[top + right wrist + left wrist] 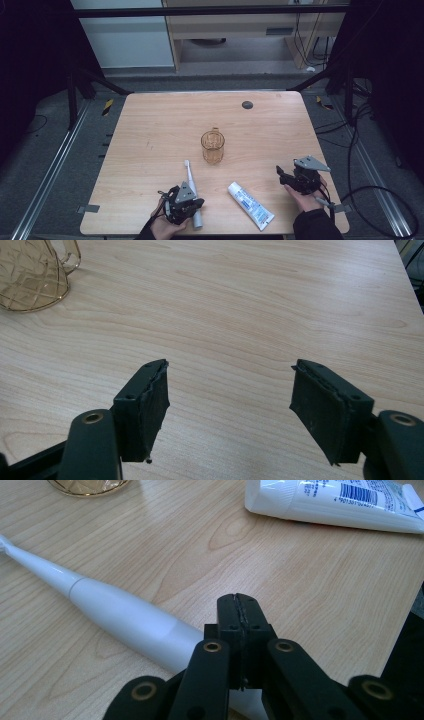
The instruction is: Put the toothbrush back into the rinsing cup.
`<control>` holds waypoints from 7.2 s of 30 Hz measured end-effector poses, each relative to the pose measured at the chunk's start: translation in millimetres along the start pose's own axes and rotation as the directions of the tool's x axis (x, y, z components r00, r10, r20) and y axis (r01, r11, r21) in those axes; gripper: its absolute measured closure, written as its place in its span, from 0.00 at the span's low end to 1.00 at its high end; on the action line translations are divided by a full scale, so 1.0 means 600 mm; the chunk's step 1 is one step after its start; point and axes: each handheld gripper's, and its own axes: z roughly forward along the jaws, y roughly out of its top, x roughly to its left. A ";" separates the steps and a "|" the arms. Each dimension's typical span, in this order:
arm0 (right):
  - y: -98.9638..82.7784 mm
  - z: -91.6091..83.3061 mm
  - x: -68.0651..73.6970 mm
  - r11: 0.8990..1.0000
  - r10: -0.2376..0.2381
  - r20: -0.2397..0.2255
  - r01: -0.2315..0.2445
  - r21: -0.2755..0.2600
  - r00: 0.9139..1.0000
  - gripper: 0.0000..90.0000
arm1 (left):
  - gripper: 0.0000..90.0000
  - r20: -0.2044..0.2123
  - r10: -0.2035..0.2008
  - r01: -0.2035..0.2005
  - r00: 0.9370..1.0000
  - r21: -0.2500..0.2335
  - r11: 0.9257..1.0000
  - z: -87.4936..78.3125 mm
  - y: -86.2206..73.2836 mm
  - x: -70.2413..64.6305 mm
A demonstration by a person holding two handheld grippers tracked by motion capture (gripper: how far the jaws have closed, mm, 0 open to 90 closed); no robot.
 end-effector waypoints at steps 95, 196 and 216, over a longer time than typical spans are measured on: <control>0.000 0.003 0.002 1.000 -0.007 -0.004 0.007 0.009 1.000 0.34 | 1.00 -0.274 -0.231 0.220 0.934 -0.070 0.973 -0.057 -0.036 0.156; -0.001 0.005 -0.011 0.999 -0.011 0.019 0.011 0.033 1.000 0.31 | 0.51 -0.137 -0.123 0.149 0.983 0.202 0.968 -0.052 0.031 0.114; -0.002 0.009 -0.010 0.999 -0.009 0.012 0.009 0.047 1.000 0.31 | 0.59 -0.127 -0.140 0.173 0.982 0.308 0.936 -0.014 0.026 0.118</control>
